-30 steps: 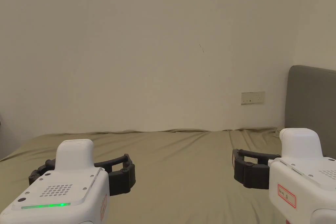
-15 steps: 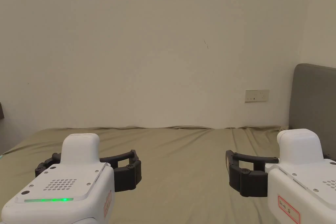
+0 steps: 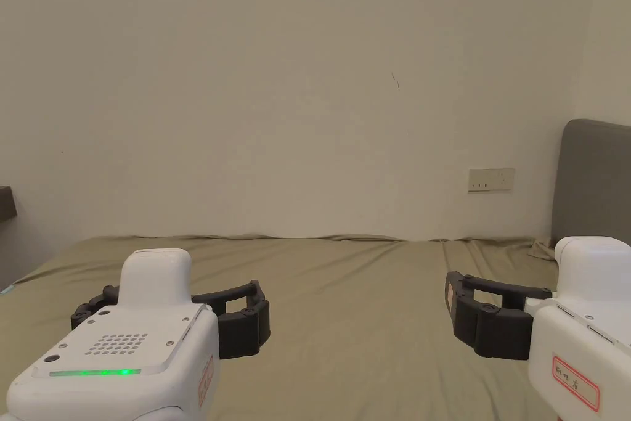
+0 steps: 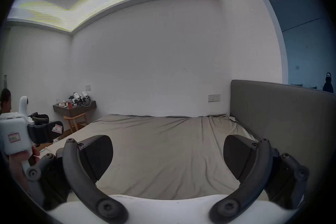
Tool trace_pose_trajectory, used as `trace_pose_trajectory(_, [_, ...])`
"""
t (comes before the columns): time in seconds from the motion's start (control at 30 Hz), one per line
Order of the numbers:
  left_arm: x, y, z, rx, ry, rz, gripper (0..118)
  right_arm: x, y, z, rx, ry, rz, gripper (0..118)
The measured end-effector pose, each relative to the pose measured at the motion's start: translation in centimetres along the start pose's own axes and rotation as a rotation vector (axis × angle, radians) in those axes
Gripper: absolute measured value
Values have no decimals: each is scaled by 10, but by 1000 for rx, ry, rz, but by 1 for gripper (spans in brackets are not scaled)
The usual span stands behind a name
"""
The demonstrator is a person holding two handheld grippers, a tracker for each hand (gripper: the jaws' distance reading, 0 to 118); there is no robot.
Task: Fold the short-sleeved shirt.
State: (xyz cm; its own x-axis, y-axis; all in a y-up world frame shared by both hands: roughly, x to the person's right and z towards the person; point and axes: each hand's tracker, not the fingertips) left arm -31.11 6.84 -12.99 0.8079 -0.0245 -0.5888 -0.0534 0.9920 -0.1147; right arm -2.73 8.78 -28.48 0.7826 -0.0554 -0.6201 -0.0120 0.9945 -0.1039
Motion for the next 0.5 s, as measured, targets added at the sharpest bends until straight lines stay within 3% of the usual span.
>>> trace_pose_trajectory(0.13, [0,1,2,7,12,-16,118,2,1,-1,-7,10,-35,118])
trace_pose_trajectory(0.5, [3,5,5,8,1,-19,118,-1,1,-2,-23,-11,-8,118])
